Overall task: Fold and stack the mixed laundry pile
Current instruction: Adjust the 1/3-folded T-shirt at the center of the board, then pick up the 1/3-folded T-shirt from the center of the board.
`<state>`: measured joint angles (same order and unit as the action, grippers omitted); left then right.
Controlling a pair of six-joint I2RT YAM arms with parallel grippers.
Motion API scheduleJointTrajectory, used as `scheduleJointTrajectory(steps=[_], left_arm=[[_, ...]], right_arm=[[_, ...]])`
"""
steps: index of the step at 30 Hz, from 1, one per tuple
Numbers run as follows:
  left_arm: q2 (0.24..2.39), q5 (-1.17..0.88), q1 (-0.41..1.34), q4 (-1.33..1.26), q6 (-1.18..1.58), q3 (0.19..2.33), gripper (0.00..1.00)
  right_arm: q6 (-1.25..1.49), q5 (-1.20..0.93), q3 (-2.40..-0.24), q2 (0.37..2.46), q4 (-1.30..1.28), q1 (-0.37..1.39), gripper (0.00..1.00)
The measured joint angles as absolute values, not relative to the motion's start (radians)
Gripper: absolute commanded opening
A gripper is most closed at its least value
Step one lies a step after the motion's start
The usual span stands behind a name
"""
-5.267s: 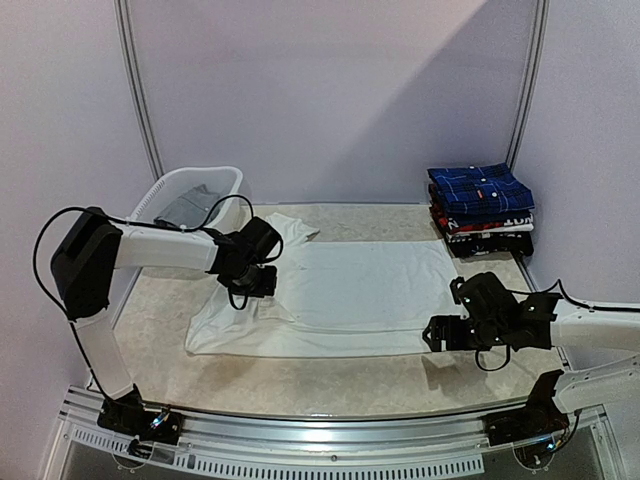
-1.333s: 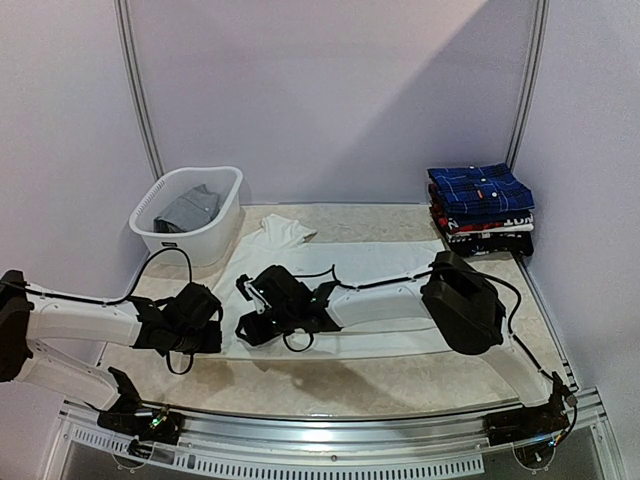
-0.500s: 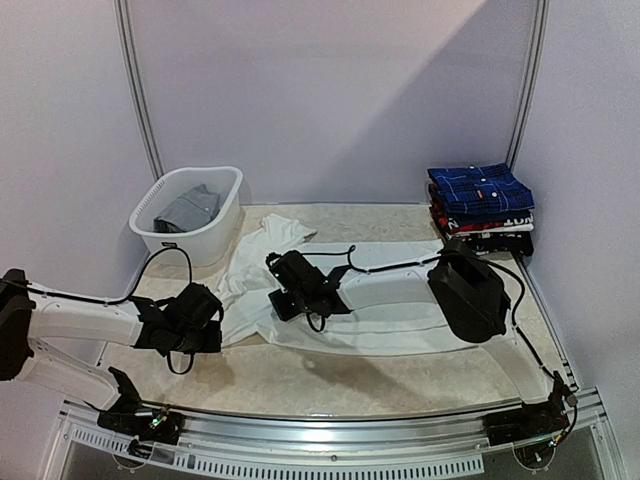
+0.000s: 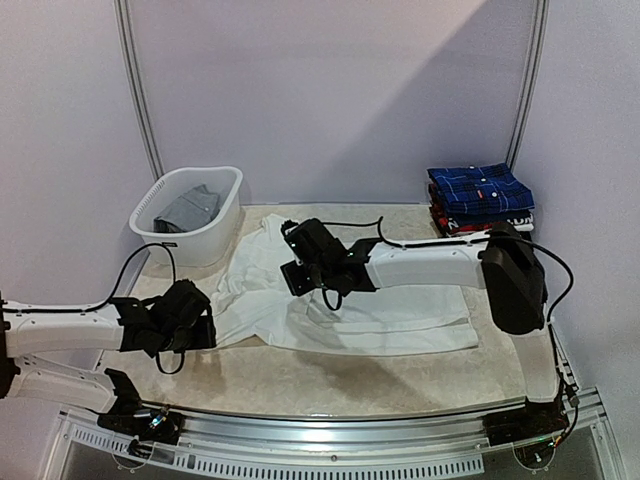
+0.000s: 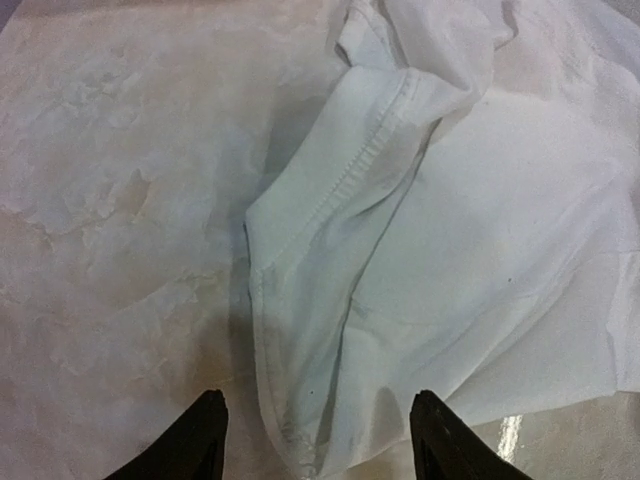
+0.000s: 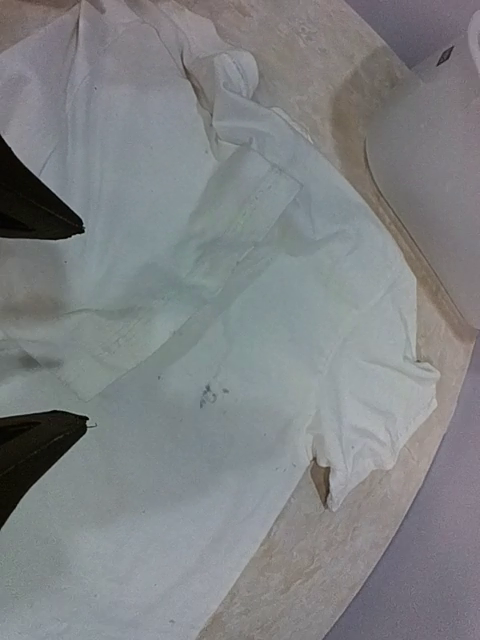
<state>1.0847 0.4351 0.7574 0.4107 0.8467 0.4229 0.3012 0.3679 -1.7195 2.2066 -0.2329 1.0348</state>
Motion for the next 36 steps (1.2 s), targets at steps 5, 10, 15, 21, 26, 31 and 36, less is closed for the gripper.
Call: scheduleJointTrajectory(steps=[5, 10, 15, 21, 26, 31, 36], left_arm=[[1.115, 0.419, 0.757, 0.402, 0.870, 0.393, 0.61], [1.180, 0.402, 0.759, 0.331, 0.878, 0.369, 0.35], [1.223, 0.404, 0.759, 0.220, 0.883, 0.360, 0.00], [1.165, 0.405, 0.756, 0.237, 0.897, 0.335, 0.00], [0.971, 0.410, 0.745, 0.346, 0.936, 0.293, 0.00], [0.738, 0.428, 0.737, 0.469, 0.961, 0.285, 0.32], [0.621, 0.436, 0.732, 0.529, 0.970, 0.282, 0.86]], right_arm=[[0.298, 0.389, -1.668, 2.149, -0.240, 1.033, 0.61], [0.313, 0.409, -1.576, 2.133, -0.251, 1.032, 0.62], [0.365, 0.425, -1.377, 2.008, -0.299, 1.010, 0.64], [0.456, 0.463, -1.201, 1.770, -0.351, 0.959, 0.66], [0.560, 0.478, -1.069, 1.641, -0.386, 0.936, 0.73], [0.648, 0.477, -0.920, 1.529, -0.432, 0.900, 0.86], [0.709, 0.470, -0.817, 1.352, -0.464, 0.876, 0.99]])
